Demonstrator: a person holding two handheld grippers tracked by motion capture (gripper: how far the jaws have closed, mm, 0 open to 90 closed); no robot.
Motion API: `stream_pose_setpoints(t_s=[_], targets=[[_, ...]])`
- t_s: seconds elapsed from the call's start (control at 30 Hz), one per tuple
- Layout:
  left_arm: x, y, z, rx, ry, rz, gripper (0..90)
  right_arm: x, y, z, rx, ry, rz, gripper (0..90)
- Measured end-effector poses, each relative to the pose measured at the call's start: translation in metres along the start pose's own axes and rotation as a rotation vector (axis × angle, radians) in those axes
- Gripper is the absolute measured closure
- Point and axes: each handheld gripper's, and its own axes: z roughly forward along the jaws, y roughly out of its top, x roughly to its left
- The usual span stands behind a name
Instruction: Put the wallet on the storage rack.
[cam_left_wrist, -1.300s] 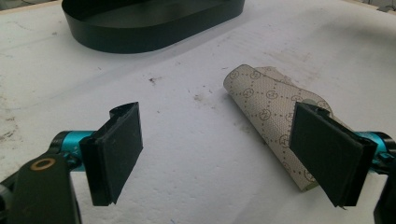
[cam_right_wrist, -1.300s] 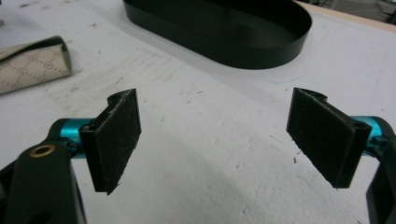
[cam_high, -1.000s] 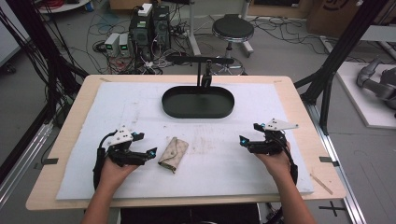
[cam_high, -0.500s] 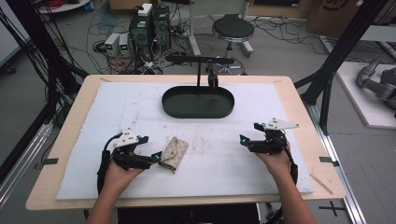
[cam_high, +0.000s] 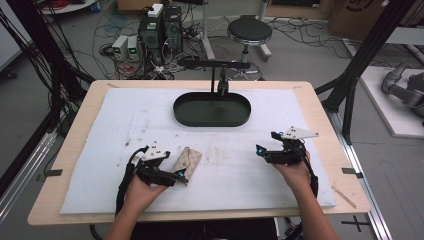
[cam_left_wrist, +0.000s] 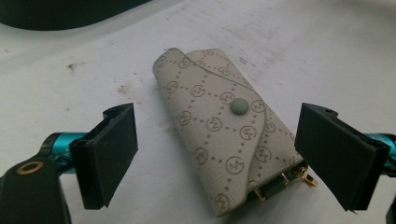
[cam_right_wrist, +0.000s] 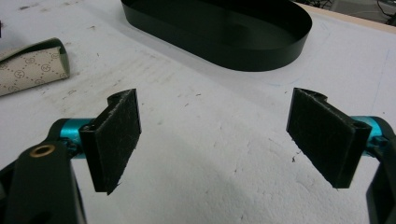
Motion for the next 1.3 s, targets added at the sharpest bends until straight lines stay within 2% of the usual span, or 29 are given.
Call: stream_pose_setpoints(t_s=[0.13, 0.3, 0.4, 0.43, 0.47, 0.7, 0.83, 0.93, 1.03, 1.1, 1.3], targets=[[-0.007, 0.002, 0.009, 0.027, 0.017, 0.014, 13.3, 0.001, 0.0, 0.001, 0.002, 0.002, 0.0, 18.2], [-0.015, 0.004, 0.019, 0.054, 0.059, 0.037, 13.3, 0.001, 0.0, 0.002, 0.006, 0.005, -0.014, 18.2], [-0.02, 0.001, 0.026, 0.082, 0.068, 0.04, 13.3, 0.002, 0.0, 0.003, 0.007, 0.004, -0.02, 18.2], [-0.021, 0.001, 0.028, 0.1, 0.071, 0.053, 13.3, 0.002, 0.0, 0.003, 0.007, 0.003, -0.021, 18.2], [-0.022, 0.002, 0.029, 0.107, 0.081, 0.067, 13.3, 0.003, 0.0, 0.003, 0.011, 0.007, -0.017, 18.2], [-0.023, 0.002, 0.03, 0.118, 0.087, 0.068, 13.2, 0.004, 0.0, 0.005, 0.017, 0.01, -0.02, 18.2], [-0.024, 0.002, 0.032, 0.142, 0.098, 0.076, 13.8, 0.005, 0.0, 0.006, 0.021, 0.013, -0.032, 18.2], [-0.023, 0.002, 0.032, 0.14, 0.083, 0.079, 16.7, 0.006, 0.0, 0.006, 0.025, 0.01, -0.032, 18.2], [-0.024, 0.001, 0.03, 0.126, 0.048, 0.095, 27.9, 0.006, 0.0, 0.006, 0.024, 0.007, -0.032, 18.2], [-0.024, 0.001, 0.03, 0.123, 0.047, 0.099, 30.8, 0.006, 0.0, 0.007, 0.022, 0.007, -0.034, 18.3], [-0.02, 0.001, 0.028, 0.111, 0.027, 0.067, 35.3, 0.005, 0.0, 0.006, 0.02, 0.009, -0.031, 18.2]])
